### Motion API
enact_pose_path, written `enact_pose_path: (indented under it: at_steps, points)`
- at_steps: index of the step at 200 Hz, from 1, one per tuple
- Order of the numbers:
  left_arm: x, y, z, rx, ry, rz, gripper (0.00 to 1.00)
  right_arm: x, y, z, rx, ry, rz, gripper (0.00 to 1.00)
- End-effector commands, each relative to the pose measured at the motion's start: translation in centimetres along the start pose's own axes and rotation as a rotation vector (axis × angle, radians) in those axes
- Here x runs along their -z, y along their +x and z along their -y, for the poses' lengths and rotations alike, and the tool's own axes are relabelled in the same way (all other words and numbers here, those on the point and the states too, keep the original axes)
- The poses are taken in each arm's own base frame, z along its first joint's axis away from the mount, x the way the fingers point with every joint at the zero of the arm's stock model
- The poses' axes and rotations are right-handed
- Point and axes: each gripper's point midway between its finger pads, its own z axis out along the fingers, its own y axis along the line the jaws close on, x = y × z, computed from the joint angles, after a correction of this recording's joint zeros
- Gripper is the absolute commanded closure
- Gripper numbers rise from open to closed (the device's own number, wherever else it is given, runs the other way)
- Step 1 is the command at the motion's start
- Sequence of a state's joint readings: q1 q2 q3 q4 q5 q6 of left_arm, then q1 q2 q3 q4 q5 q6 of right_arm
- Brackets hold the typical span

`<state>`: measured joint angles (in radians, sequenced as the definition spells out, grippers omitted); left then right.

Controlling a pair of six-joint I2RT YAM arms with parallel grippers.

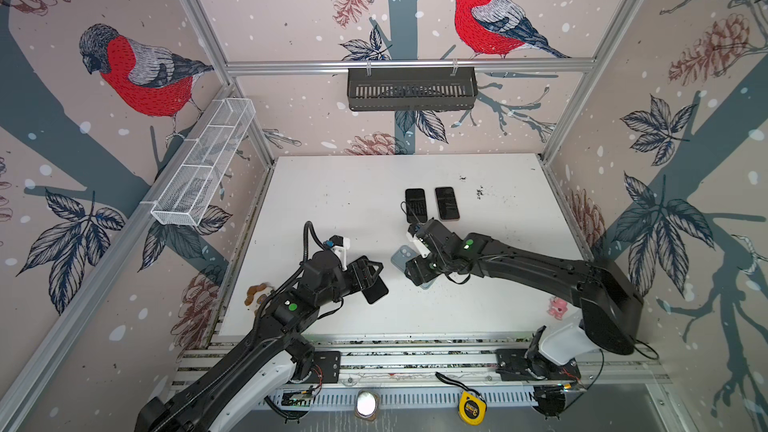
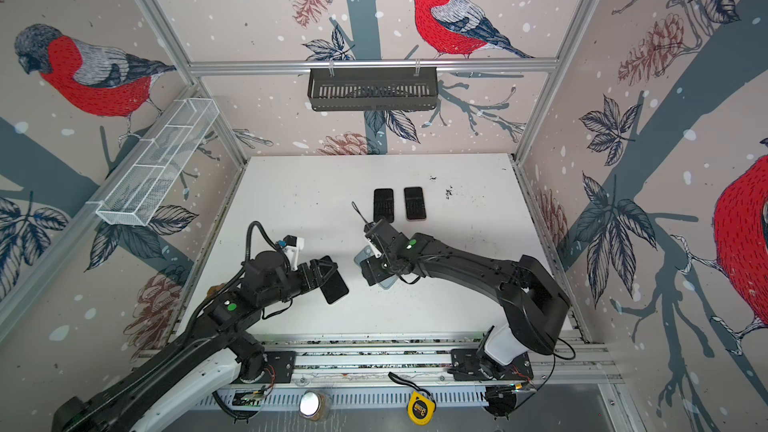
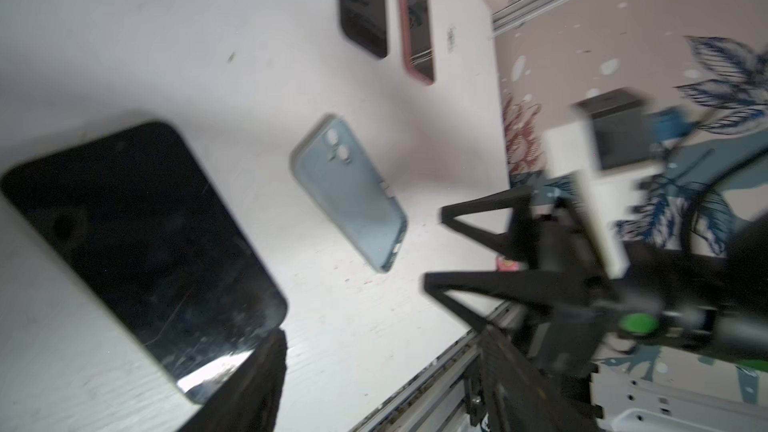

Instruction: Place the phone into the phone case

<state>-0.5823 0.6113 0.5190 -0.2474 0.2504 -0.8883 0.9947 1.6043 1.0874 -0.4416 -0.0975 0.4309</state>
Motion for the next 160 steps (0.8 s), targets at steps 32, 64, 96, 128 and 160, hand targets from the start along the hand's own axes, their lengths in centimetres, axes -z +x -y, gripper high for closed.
enact_pose_path:
  at_steps: [32,64,96,128,160]
  points:
    - [9.6,-6.5,2.9,-0.24,-0.128,0.326,0.27,-4.7,-0.6,-4.9,0.074,0.056,-0.064,0.14]
    - [10.8,-6.7,4.3,-0.331,-0.105,0.328,0.28,-6.9,-0.2,-5.1,0.097,0.162,-0.104,0.02]
    - [10.8,-6.4,2.5,-0.356,-0.157,0.353,0.32,-8.4,0.2,-5.4,0.091,0.172,-0.134,0.0]
    - [11.5,-6.2,2.4,-0.351,-0.127,0.395,0.33,-9.2,0.5,-6.2,0.103,0.171,-0.156,0.0]
    - [11.1,-6.0,2.4,-0.356,-0.118,0.386,0.33,-10.1,0.4,-6.6,0.1,0.193,-0.173,0.0]
